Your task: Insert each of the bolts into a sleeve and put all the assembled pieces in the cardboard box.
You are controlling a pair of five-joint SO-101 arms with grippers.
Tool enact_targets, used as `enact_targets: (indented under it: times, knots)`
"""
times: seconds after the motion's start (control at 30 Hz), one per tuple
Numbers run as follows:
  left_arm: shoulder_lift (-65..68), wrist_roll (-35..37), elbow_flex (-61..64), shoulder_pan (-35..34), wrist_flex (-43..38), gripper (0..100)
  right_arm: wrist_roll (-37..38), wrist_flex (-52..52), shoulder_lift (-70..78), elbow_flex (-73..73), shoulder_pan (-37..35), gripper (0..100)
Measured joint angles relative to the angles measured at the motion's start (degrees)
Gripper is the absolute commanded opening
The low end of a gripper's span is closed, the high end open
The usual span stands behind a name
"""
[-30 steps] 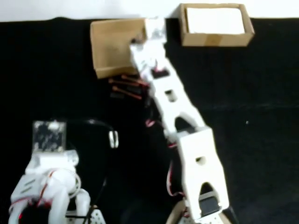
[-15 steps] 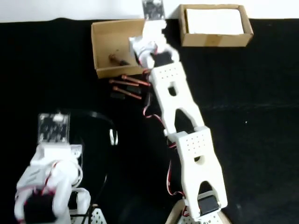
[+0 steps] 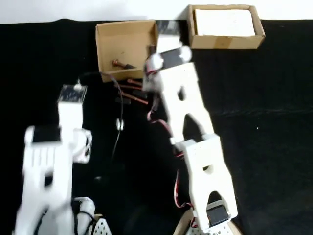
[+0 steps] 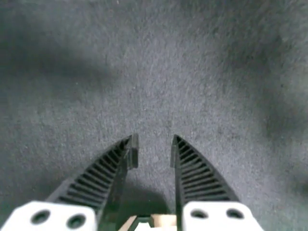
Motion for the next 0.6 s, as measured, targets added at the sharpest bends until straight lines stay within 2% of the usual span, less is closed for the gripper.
enact_targets:
  times: [0.3,0.5,0.6]
  knots:
    - [18.7,0.0,-8.9,0.0,-0.1,13,-2.6,-14.7,0.0,17.9,-1.4,22.8]
    - [22.2,0.0,-10.4,0.0,-0.1,13,-2.6,-20.3,2.6,19.1,-1.4,22.4]
    - [22.4,0.0,-10.4,0.0,-0.1,13,-2.6,-20.9,4.4,18.9,-1.4,15.6]
